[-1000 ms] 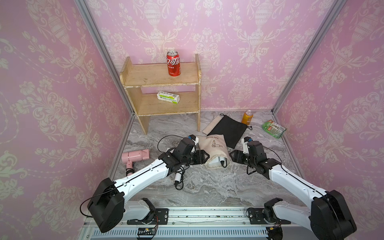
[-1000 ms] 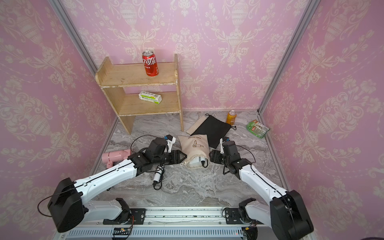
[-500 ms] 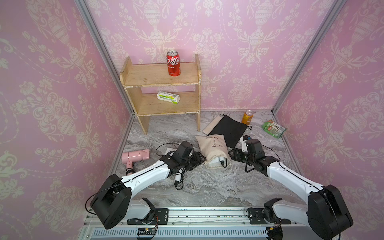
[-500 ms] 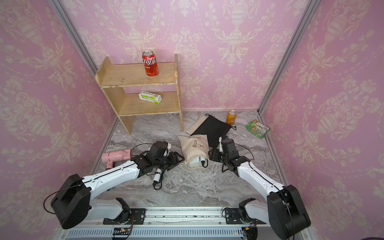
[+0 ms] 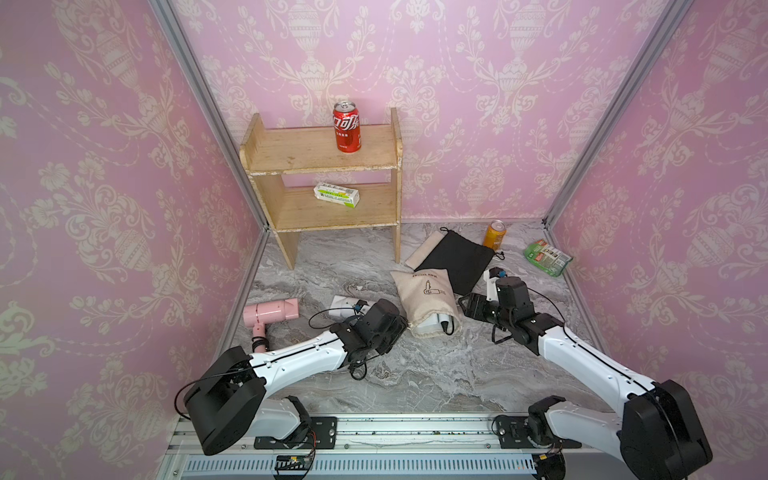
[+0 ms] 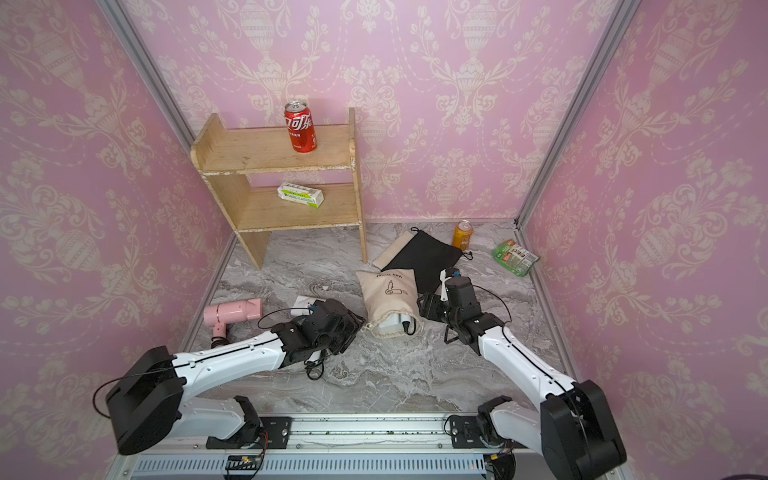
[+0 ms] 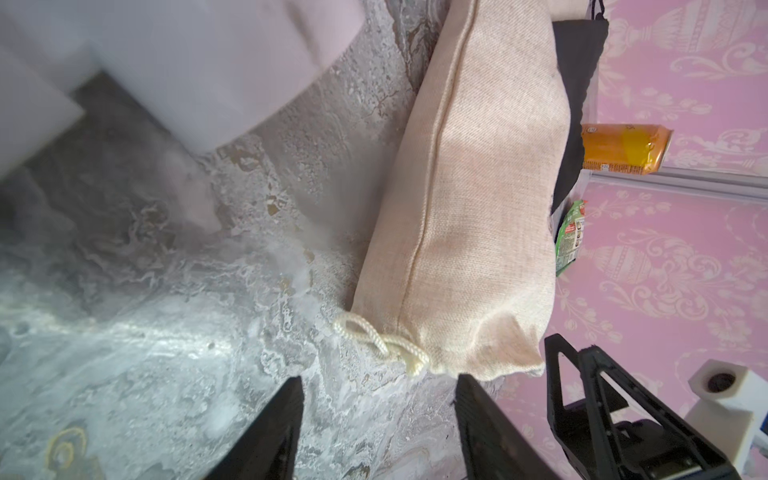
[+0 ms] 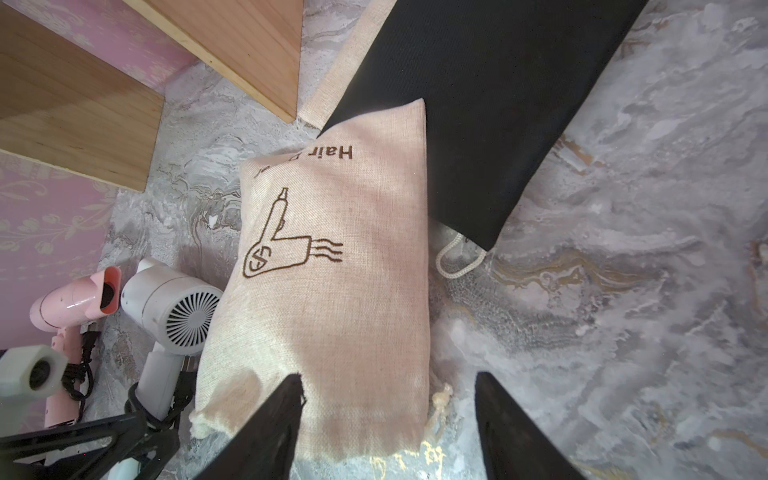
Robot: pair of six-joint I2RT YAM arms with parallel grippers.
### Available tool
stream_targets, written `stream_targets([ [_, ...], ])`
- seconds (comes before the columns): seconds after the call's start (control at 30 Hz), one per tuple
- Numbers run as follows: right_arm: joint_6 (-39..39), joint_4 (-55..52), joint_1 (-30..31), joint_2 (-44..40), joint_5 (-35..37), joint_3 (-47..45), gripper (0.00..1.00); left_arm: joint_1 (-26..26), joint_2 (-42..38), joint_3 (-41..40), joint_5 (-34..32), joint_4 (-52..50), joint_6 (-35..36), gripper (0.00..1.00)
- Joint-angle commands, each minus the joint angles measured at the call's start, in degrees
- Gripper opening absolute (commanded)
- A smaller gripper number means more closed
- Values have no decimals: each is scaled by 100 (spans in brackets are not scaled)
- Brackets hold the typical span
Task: Pack away hair dryers
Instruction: Adjust the drawstring bag at the center of the board.
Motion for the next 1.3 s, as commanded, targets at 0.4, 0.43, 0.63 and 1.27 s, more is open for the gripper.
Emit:
stream_targets([
  [0.4,153,-20,-208,-369,-253,106,67,-324,928,701,-1116,91,-1110,58],
  [0.43,156,-19,-234,-389,-279,95,67,-355,944,720,-1140,55,-1139,58],
  [0.63,150,37,-356,-416,-386,-17,67,-422,1034,762,-1226,-92,-1304,55],
  [1.27,-45,-307,-510,-532,-561,-69,68,-316,1064,690,-1465,167,-1056,0],
])
